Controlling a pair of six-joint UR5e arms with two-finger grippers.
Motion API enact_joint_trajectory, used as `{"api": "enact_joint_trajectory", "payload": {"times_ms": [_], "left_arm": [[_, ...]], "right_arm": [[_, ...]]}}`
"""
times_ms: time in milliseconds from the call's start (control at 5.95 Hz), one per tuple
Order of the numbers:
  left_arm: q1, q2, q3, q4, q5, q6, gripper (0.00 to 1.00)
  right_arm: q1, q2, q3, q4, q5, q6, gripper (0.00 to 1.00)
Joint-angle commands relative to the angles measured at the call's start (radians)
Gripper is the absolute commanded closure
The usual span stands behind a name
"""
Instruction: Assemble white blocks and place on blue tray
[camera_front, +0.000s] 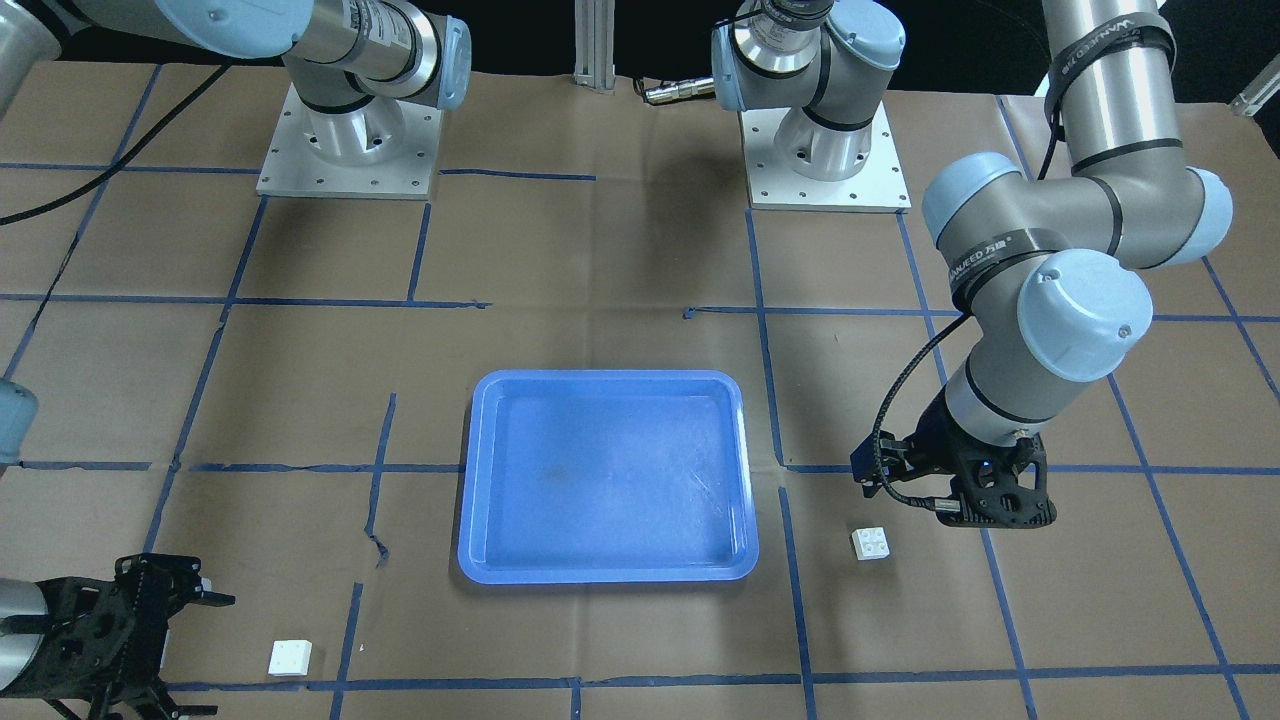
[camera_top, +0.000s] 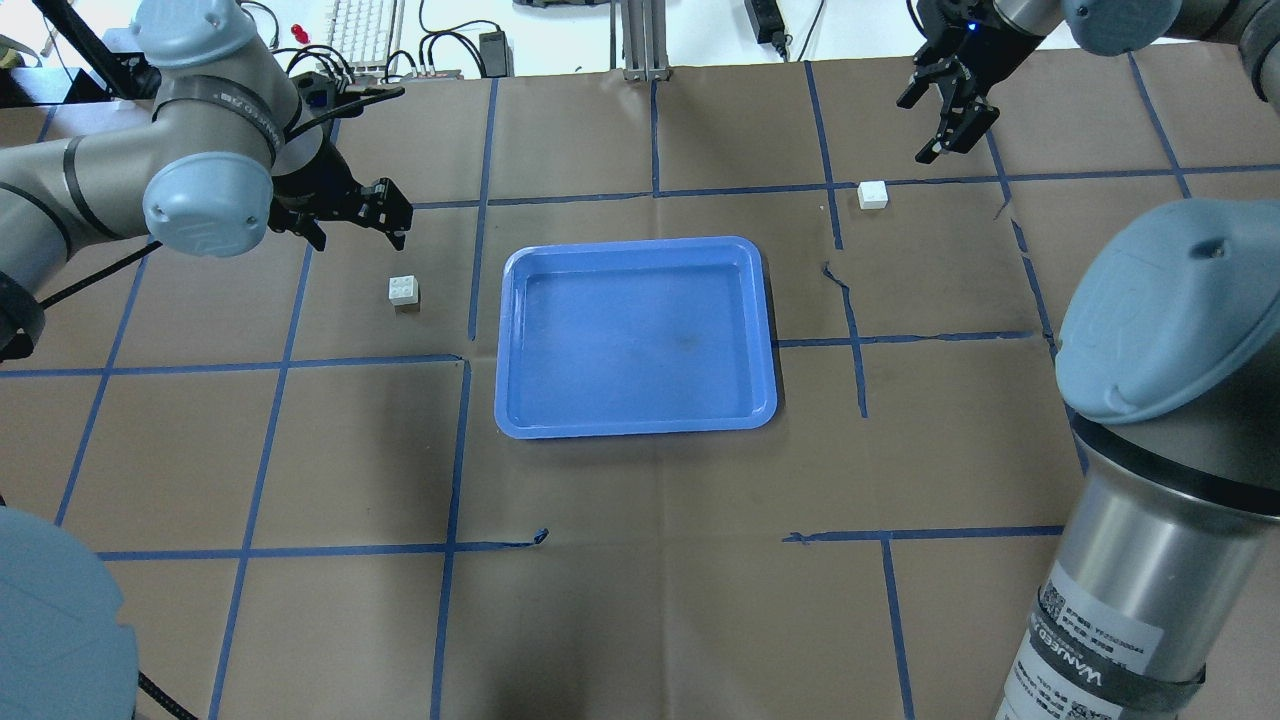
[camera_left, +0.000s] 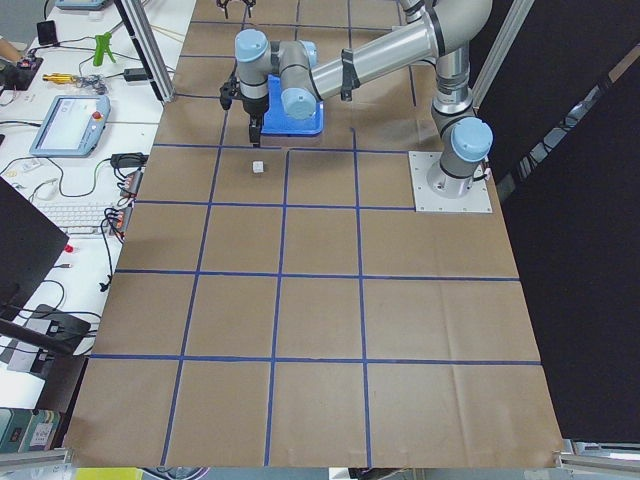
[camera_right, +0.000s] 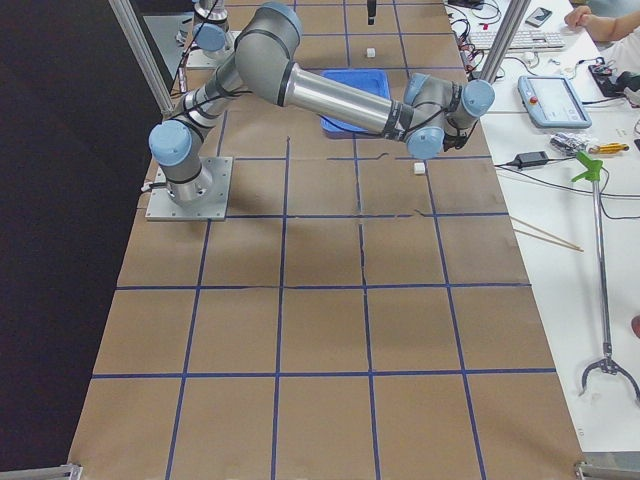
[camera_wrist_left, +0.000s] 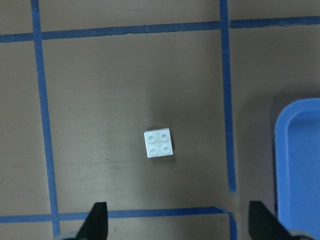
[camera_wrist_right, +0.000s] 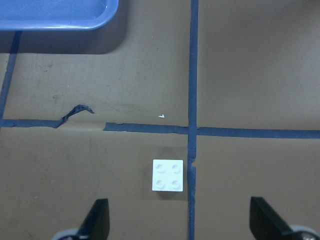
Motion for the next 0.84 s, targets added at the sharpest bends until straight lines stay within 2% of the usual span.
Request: {"api": "enact_joint_trajectory", "payload": {"times_ms": [0, 336, 673], "left_arm": [[0.018, -0.077, -0.028, 0.068, 0.001, -0.004, 0.01], [0.011, -0.157, -0.052, 0.193, 0.000, -0.013, 0.01], [-0.002, -0.171, -0.069, 0.203, -0.012, -0.096, 0.01]], "right_arm": [[-0.013, 0.064, 0.005, -0.080, 0.076, -0.033, 0.00], [-0.032, 0.082, 0.056, -0.082, 0.081, -0.071, 0.00], [-0.036, 0.071, 0.139, -0.137, 0.078, -0.068, 0.00]]}}
